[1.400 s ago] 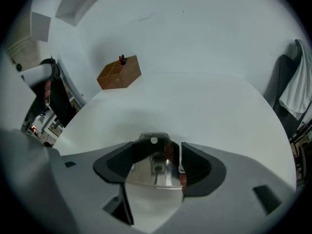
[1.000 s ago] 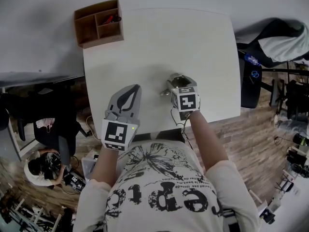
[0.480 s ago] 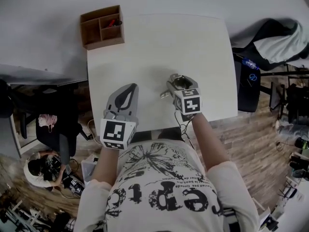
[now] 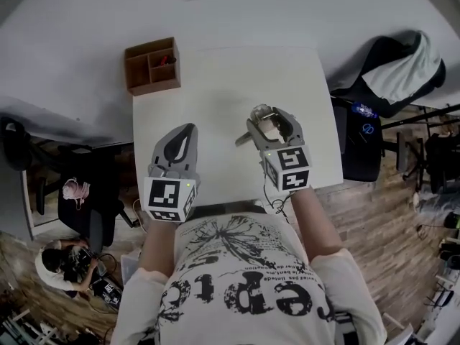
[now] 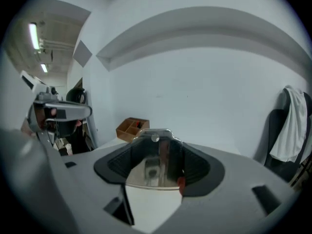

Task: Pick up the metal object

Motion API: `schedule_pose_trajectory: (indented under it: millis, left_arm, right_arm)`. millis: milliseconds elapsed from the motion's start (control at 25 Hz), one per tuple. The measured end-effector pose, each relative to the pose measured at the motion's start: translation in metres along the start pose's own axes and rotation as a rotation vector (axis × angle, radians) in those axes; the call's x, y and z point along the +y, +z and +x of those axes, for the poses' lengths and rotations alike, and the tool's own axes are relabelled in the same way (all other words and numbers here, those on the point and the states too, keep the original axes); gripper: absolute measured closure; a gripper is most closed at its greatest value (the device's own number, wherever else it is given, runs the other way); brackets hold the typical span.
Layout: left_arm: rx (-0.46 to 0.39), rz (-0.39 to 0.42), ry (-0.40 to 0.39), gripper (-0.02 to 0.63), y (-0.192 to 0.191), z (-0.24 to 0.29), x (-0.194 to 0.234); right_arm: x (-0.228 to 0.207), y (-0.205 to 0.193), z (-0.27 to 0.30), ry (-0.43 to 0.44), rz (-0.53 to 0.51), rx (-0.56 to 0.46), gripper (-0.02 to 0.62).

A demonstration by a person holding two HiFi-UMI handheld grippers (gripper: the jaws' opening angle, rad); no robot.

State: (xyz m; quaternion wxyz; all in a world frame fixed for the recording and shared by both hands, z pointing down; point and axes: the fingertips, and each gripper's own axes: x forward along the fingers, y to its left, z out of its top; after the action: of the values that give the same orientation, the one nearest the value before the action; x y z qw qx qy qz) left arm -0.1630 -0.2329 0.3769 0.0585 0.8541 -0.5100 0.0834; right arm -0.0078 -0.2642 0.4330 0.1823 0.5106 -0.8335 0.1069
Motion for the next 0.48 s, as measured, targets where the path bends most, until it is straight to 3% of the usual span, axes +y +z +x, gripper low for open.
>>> schedule_pose_trajectory:
  millis: [200,480]
  left_arm:
    - [-0.054,0.015,0.025,0.594,0.027,0.000,-0.009]
    - [-0.106,0.032,0.059,0.594,0.057,-0.005,-0.021]
  right_arm:
    - [-0.005,0.055,-0.042,-0.014,-0.012,-0.177,0.313]
    - [-0.016,0.092,-0.087,-0.028,-0.019,-0.359,0.314]
